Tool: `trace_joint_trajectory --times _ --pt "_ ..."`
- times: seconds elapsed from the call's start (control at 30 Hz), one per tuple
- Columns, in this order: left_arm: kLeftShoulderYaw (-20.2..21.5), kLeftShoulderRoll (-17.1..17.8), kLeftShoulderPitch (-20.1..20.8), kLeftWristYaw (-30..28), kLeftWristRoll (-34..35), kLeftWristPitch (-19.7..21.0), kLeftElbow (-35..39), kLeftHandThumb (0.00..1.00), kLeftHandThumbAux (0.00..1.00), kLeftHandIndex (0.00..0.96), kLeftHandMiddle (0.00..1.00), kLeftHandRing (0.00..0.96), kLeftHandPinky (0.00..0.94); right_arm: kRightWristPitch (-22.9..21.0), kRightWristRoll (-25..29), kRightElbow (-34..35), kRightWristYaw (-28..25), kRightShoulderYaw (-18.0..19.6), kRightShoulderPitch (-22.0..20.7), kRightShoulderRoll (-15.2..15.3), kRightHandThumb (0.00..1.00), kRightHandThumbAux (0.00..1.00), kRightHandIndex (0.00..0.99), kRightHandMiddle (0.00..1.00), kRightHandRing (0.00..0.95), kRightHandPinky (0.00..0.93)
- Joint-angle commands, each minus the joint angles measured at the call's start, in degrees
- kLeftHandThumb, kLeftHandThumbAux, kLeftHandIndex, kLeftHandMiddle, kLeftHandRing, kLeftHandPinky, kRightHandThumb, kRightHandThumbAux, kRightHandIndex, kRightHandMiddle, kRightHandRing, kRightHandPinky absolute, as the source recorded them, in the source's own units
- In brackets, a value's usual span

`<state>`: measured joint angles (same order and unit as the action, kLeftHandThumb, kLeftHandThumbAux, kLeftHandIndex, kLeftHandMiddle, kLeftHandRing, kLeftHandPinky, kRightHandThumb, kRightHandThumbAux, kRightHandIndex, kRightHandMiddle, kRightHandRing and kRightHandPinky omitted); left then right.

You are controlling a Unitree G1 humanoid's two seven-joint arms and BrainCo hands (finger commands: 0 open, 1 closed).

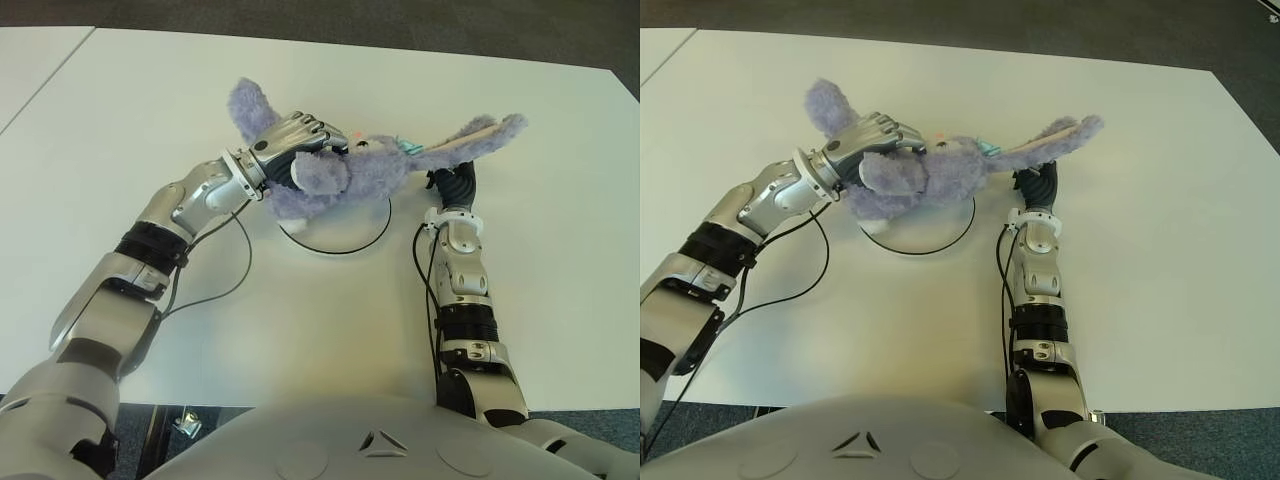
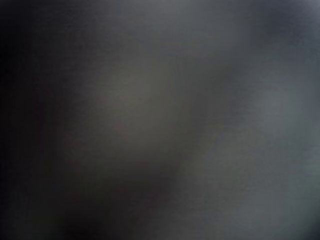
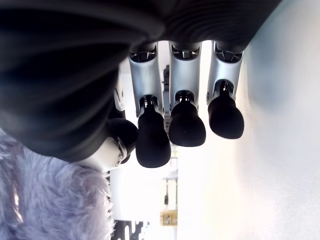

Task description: Put the doll into the plate.

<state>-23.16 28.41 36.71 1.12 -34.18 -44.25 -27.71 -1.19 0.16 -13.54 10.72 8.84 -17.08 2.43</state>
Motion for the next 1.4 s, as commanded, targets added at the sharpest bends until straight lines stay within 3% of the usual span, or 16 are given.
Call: trace_joint_trajectory --times 0.03,0.57,0.9,0.97,1.1,1.17,1.23,1.3,1.37,1.4 --pt "-1.99 0.1 0.0 -6.01 1.1 -1.2 -3.09 0.71 0.699 0.444 0.873 0.878 0.88 -0.24 0.51 -2.04 -0.41 0.24 1.4 -0.3 0.71 0.719 0.44 0.765 0.776 0.717" --pt "-2.42 -0.42 2.09 -17.16 6.72 0.02 -6.44 0.69 0.705 0.429 0.748 0.751 0.717 0.26 0.34 -2.87 -0.3 0.32 1.18 -0.28 0.711 0.718 0.44 0.76 0.772 0.719" --pt "-2.07 -0.69 2.14 -22.92 10.27 2.15 -6.61 0.685 0.709 0.417 0.543 0.547 0.504 -0.91 0.06 -2.02 0.5 0.16 1.3 -0.62 0.712 0.717 0.44 0.769 0.773 0.746" --pt "-1.96 -0.85 2.04 -23.32 10.91 1.89 -6.72 0.436 0.611 0.323 0.48 0.499 0.488 -1.15 0.11 -1.9 0.68 0.22 1.28 -0.69 0.713 0.717 0.44 0.774 0.774 0.762" --pt "-2.33 -0.97 2.44 -25.69 12.71 0.62 -7.71 0.281 0.531 0.235 0.387 0.434 0.466 -1.65 0.04 -1.59 0.88 0.12 1.3 -0.73 0.714 0.716 0.44 0.778 0.776 0.764" --pt "-2.67 -1.01 2.83 -27.17 13.46 -0.02 -8.44 0.244 0.503 0.204 0.341 0.403 0.451 -1.81 0.0 -1.47 0.91 0.06 1.32 -0.71 0.714 0.716 0.44 0.778 0.777 0.761" --pt "-2.88 -1.06 3.18 -28.39 13.98 -0.51 -9.08 0.208 0.461 0.142 0.202 0.258 0.299 -1.92 -0.02 -1.39 0.91 0.02 1.33 -0.69 0.715 0.716 0.44 0.778 0.777 0.754" --pt "-3.0 -1.12 3.47 -29.73 14.69 -0.99 -9.64 0.196 0.447 0.121 0.154 0.208 0.246 -1.97 0.0 -1.35 0.87 -0.01 1.35 -0.67 0.715 0.716 0.44 0.777 0.777 0.752" --pt "-3.39 -1.27 3.93 -32.92 16.74 -1.58 -10.56 0.198 0.407 0.059 0.065 0.093 0.109 -1.94 0.02 -1.4 0.7 -0.08 1.36 -0.6 0.715 0.716 0.44 0.775 0.776 0.74" --pt "-3.57 -1.34 4.13 -35.19 18.23 -1.37 -10.78 0.201 0.398 0.047 0.052 0.074 0.087 -1.86 0.03 -1.49 0.61 -0.09 1.35 -0.54 0.715 0.716 0.44 0.775 0.775 0.736"
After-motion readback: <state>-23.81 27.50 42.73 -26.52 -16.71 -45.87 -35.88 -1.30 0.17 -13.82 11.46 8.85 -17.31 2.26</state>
